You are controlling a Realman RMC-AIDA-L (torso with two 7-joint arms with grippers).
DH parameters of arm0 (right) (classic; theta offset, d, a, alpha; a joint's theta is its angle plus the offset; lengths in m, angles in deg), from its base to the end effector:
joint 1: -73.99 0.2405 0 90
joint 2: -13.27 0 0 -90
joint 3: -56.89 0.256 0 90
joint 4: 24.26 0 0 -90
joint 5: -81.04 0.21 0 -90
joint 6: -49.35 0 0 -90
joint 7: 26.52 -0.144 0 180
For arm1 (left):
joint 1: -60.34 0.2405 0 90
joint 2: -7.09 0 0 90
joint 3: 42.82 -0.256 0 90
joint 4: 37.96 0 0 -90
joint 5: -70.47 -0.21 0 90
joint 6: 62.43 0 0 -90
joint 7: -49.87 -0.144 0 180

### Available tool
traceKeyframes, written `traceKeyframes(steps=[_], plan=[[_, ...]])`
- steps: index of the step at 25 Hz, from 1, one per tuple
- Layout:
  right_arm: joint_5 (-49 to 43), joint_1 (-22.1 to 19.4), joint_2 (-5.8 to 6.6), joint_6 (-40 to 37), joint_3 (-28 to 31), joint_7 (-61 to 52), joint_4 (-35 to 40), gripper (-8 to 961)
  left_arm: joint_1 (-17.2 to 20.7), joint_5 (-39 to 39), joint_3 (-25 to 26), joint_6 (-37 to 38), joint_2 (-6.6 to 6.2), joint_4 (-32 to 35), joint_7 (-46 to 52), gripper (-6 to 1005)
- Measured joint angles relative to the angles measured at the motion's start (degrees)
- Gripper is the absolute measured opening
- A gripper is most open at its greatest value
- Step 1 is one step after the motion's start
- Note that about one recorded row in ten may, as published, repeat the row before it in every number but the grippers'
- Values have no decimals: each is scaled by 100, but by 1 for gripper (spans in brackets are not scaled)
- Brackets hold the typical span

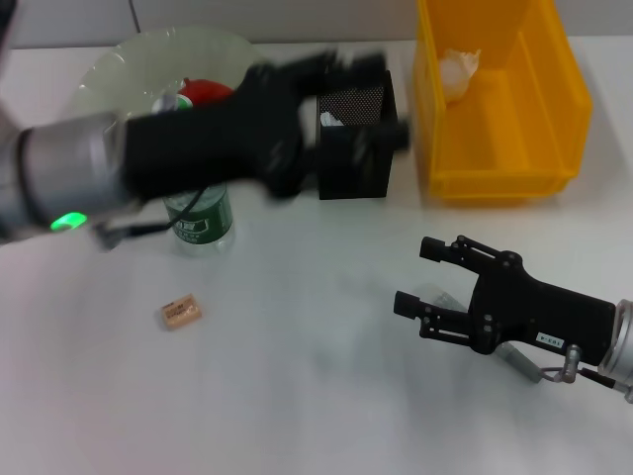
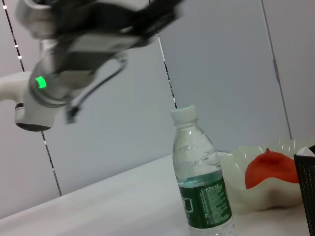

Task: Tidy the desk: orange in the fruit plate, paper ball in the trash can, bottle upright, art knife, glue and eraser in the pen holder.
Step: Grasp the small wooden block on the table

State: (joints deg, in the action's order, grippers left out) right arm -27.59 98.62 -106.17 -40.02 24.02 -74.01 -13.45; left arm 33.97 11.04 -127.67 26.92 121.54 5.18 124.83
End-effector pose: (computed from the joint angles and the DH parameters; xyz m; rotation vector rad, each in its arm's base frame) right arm 0.2923 0.2568 -0.0602 -2.5718 0.5587 0.9723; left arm -0.1621 0.3131 -0.0049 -2.7635 -0.2691 -1.3665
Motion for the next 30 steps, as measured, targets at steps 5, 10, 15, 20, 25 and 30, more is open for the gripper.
traceKeyframes(steps=[5, 10, 15, 20, 25, 30], plan=[[0, -4, 10, -155, 0, -10, 19, 832, 366, -1496, 786, 1009, 59, 12, -385, 678], [0, -86, 24, -474, -1, -14, 176, 832, 897, -2339, 1102, 744, 286, -203, -1299, 722], [-26, -240, 18, -680, -50, 19, 379, 832, 1012, -2374, 1567, 700, 345, -567, -1607, 719], [-17, -342, 18, -750, 49, -46, 505, 832, 932, -2379, 1614, 683, 269, -793, -1573, 719], [-12, -354, 23, -975, 135, -1047, 1227, 832, 931, -2384, 1617, 667, 266, -805, -1583, 721], [-25, -352, 19, -1438, 120, -1740, 2004, 832, 957, -2389, 1626, 619, 267, -807, -1607, 720]])
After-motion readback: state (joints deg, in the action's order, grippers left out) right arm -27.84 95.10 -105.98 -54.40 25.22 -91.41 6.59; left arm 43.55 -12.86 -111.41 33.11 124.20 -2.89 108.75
